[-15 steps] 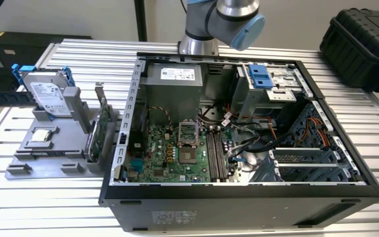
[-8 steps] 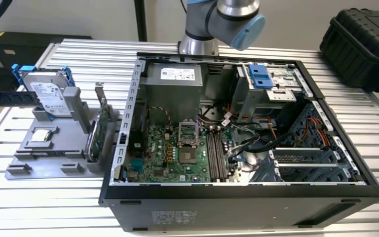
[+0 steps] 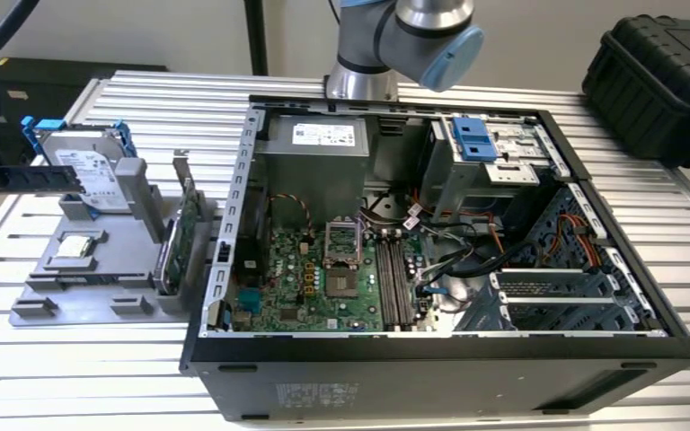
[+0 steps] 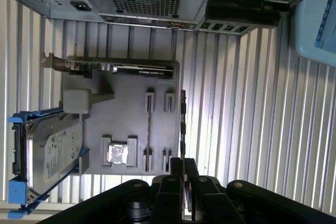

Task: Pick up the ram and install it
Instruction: 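Pick up the ram and move it above insertion slot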

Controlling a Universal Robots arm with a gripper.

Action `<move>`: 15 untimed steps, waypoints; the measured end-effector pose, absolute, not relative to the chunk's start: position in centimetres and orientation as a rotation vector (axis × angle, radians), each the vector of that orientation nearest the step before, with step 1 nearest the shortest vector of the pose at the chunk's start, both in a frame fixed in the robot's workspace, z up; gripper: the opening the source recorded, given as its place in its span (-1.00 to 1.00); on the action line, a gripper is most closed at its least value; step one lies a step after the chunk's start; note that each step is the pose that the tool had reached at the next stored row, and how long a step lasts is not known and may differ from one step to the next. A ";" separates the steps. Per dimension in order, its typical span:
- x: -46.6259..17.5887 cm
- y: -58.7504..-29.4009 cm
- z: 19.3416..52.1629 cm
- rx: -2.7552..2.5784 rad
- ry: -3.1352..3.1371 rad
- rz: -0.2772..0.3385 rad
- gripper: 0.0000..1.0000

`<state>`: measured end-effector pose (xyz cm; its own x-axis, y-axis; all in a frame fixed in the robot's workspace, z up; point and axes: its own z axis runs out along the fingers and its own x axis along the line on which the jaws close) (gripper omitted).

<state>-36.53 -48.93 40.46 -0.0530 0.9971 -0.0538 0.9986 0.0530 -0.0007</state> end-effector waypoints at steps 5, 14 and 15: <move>-36.1 -48.9 40.5 2.135 2.251 -0.058 -1.00; -35.3 -48.9 40.6 2.135 2.251 -0.058 -1.00; -35.2 -48.9 40.6 2.135 2.251 -0.058 -1.00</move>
<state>-35.20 -48.93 40.60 -0.0530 0.9971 -0.0537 0.9986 0.0530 -0.0008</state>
